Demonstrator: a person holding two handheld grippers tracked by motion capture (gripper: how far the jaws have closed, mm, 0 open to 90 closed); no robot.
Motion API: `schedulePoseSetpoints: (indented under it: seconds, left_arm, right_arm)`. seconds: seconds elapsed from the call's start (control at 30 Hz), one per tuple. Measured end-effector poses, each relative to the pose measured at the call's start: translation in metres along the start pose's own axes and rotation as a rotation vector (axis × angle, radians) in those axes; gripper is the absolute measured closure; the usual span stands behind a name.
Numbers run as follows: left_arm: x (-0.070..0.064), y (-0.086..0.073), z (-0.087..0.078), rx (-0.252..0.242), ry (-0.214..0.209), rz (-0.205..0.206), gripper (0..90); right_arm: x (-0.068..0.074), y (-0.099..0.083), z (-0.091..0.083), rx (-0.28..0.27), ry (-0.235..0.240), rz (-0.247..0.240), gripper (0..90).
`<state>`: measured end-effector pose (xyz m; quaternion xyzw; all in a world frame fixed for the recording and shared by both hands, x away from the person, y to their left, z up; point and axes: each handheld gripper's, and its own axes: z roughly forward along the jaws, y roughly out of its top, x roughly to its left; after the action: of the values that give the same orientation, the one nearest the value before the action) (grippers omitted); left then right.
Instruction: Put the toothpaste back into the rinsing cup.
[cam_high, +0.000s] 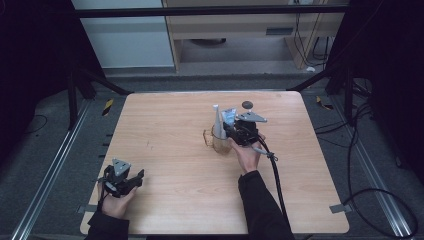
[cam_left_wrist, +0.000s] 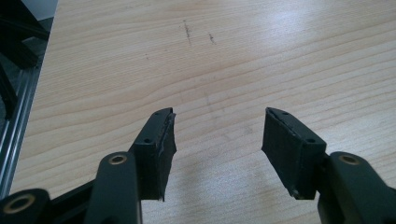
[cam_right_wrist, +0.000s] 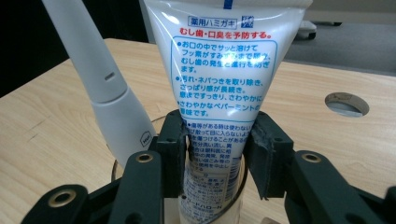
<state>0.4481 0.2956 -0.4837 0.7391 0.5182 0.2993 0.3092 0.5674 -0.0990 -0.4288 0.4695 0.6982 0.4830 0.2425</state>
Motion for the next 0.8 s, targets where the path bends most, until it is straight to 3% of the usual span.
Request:
schedulePoseSetpoints:
  seconds: [0.37,0.4,0.5,0.67,0.8]
  left_arm:
    - [0.0,0.0,0.0,0.0,0.001,-0.001,42.7]
    - [0.0,0.0,0.0,0.0,0.001,0.0,42.7]
    - [-0.001,0.0,0.0,0.0,0.002,0.0,42.7]
    - [0.0,0.0,-0.001,-0.002,0.004,-0.001,42.7]
    - [-0.001,0.0,0.0,0.001,-0.001,0.0,42.7]
  right_arm:
    - [-0.002,0.0,-0.008,0.074,-0.004,-0.068,49.0]
    - [-0.002,0.0,-0.01,0.063,0.001,-0.065,55.5]
    - [-0.004,0.007,-0.023,0.006,0.003,-0.053,55.7]
    - [-0.007,0.016,-0.047,-0.012,-0.008,-0.078,51.7]
    - [-0.02,0.015,-0.067,-0.018,-0.008,-0.046,43.9]
